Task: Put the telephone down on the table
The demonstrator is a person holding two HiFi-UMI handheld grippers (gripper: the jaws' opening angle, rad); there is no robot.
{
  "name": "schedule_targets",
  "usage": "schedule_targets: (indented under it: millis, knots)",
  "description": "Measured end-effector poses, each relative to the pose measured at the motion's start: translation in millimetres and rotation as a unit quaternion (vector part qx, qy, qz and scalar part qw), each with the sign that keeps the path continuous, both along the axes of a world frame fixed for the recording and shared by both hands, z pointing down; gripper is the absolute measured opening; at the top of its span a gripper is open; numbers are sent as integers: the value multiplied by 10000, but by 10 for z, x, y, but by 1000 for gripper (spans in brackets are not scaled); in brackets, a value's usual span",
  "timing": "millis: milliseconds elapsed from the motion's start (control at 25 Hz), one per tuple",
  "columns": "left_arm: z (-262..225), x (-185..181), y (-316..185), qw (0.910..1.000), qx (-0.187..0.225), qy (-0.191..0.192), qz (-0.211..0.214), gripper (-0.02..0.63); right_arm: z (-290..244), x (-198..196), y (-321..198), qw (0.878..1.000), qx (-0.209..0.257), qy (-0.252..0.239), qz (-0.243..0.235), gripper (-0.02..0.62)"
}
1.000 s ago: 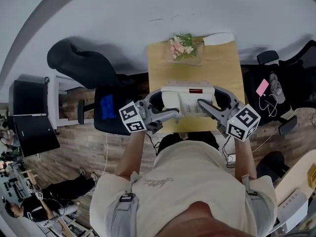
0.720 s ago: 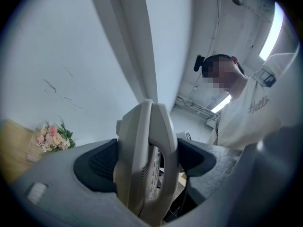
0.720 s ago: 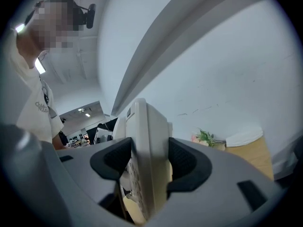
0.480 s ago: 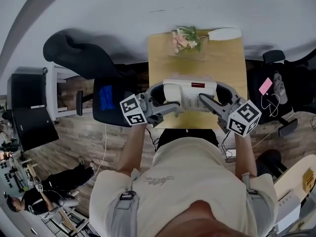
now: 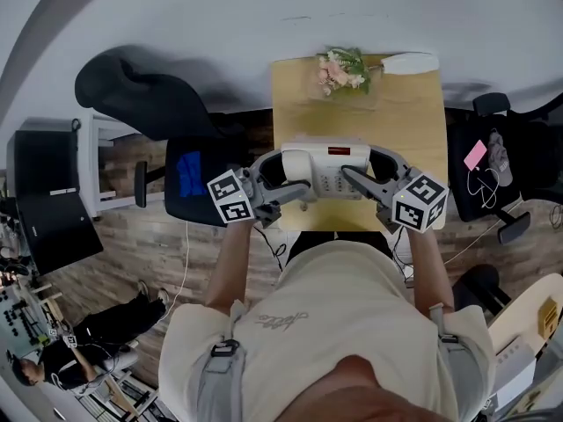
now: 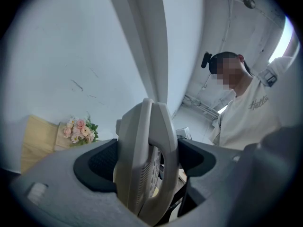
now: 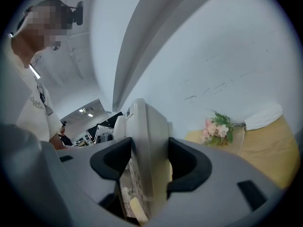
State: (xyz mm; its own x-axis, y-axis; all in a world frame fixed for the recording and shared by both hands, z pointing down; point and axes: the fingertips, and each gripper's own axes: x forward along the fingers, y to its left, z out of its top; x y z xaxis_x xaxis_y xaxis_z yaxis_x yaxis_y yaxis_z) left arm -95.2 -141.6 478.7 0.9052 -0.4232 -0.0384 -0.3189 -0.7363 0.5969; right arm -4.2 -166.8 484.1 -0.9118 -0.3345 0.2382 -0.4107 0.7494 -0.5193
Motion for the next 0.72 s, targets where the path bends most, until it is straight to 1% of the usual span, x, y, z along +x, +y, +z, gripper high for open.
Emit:
schedule_targets:
  millis: [120, 240, 360, 440, 560, 720]
  knots:
    - [241, -60, -54, 9997, -239, -29, 43, 390, 243, -61, -50, 9998, -201, 48, 12, 241]
    - [639, -45, -135, 9979, -646, 35, 60, 390, 636, -53, -132, 9985, -512, 166, 38, 241]
    - [1067, 64, -192, 9938, -1094, 132, 154, 390, 1046, 49, -181, 9953, -895, 366, 74, 241]
    - [1295, 171, -249, 9908, -1315, 138, 282, 390, 1254, 147, -237, 9929, -1066, 515, 85, 241]
    - [1504, 314, -321, 9877, -1487, 153, 455, 390, 1434, 285, -306, 9906, -1219, 611, 126, 241]
    - [1651, 469, -441, 9843, -1660, 173, 566, 390, 1603, 451, -395, 9876, -1442, 583, 220, 241]
